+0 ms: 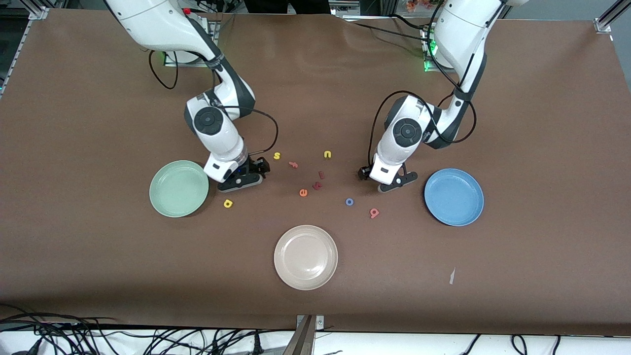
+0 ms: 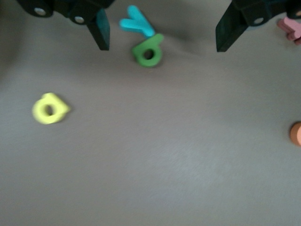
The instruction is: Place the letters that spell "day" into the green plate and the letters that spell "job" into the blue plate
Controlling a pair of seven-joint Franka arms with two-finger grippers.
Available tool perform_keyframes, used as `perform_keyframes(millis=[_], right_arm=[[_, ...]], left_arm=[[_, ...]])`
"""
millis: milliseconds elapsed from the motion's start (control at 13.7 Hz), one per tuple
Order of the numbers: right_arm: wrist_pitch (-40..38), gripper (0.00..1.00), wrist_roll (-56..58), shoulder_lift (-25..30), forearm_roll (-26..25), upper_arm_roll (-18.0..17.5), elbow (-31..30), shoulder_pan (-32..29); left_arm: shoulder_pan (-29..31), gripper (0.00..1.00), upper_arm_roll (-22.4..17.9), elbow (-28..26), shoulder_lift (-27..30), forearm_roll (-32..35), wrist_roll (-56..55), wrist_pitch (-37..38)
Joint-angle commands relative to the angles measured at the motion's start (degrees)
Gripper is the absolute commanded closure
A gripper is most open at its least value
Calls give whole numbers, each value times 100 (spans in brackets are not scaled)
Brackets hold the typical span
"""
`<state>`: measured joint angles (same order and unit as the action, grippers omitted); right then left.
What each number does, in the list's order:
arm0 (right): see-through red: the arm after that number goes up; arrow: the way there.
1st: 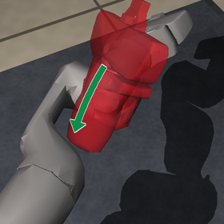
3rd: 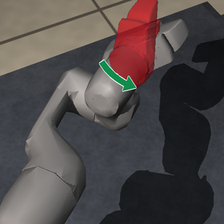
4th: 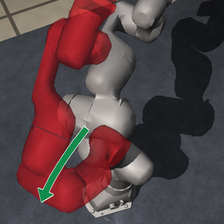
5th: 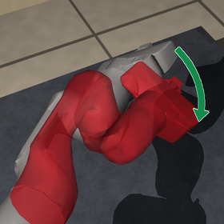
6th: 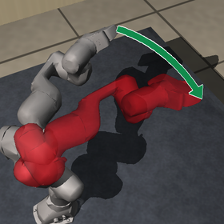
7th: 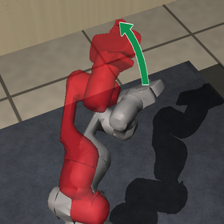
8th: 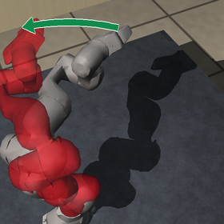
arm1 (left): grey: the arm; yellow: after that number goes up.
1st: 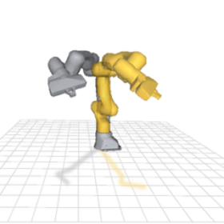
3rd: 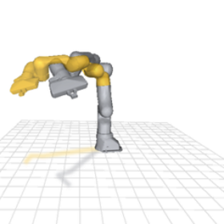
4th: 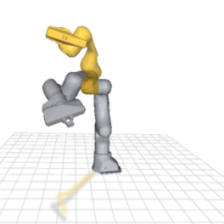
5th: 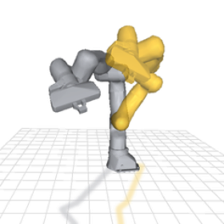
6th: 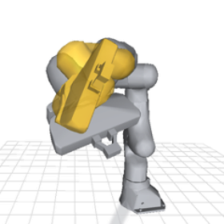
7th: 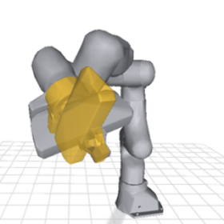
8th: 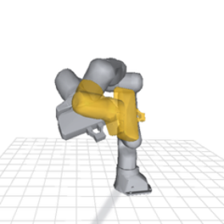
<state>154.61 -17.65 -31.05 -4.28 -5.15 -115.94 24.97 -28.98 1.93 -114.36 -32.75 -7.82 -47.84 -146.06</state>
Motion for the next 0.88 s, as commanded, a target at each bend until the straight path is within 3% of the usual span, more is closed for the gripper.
perform_keyframes(millis=[0,146,292,439,585,804], right_arm=[[201,0,-177,-76,-379,14,-78,26],[236,1,-168,-129,-477,14,-78,26],[245,1,-177,-199,-687,57,-35,17],[429,9,-177,-269,-759,58,-52,26],[491,24,-177,-296,-767,66,-61,26],[491,47,-134,-287,-776,84,-61,17]], left_arm=[[-82,60,-53,81,-65,-18,-6,-11],[-90,90,-53,72,-74,0,3,-19],[-82,98,-53,81,-74,0,20,-11],[-38,100,-53,98,-65,0,99,7],[76,100,-175,116,127,35,596,208],[707,100,-307,562,391,307,1783,1234]])
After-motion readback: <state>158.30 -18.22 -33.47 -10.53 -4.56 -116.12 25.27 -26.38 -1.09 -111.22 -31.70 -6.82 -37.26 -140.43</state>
